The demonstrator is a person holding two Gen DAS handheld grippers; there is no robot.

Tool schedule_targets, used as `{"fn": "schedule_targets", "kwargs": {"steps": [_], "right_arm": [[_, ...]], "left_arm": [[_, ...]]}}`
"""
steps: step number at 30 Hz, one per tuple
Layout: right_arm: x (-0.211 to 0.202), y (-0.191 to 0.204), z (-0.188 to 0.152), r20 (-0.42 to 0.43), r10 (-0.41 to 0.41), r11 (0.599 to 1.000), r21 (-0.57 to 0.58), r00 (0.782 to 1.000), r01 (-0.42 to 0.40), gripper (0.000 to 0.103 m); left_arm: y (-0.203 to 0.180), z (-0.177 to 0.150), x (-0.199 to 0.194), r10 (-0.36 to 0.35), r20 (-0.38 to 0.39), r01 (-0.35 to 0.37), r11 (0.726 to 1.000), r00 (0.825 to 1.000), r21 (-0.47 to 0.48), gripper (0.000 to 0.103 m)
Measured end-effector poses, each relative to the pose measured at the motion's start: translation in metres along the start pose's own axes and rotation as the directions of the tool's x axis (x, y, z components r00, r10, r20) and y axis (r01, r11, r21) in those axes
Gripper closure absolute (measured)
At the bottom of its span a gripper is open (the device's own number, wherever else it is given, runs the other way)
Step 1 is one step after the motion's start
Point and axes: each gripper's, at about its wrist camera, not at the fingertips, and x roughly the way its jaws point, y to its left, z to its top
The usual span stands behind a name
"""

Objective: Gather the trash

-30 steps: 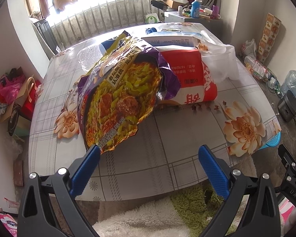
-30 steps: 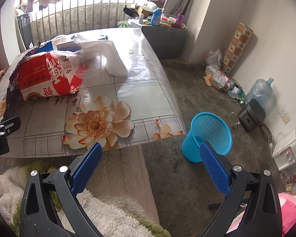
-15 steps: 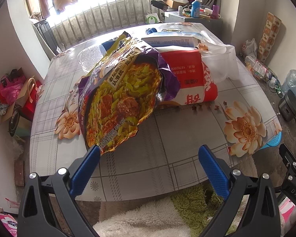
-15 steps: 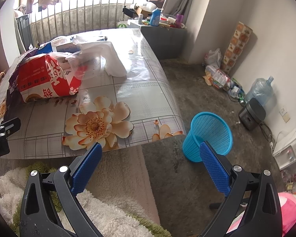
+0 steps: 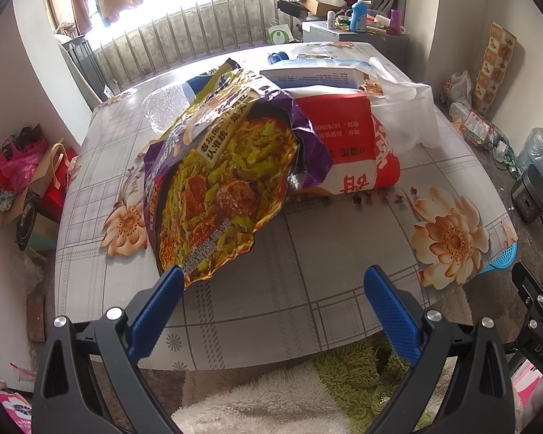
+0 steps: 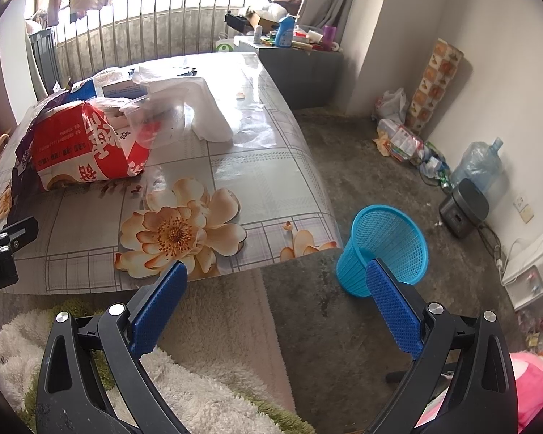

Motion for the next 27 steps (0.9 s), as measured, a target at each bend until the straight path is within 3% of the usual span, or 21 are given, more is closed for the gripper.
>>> {"fn": "schedule_targets", "kwargs": {"steps": [27], "right_arm": [[-0.0009,-0.0079,0.007,0.035,0.008,0.999,0.053,0.999,-0.01,0.008]], "left_arm": [[-0.0041,-0.0002,-0.005,-0.029,0.025,0.029,0.999,0.999,0.016,0.006]]}}
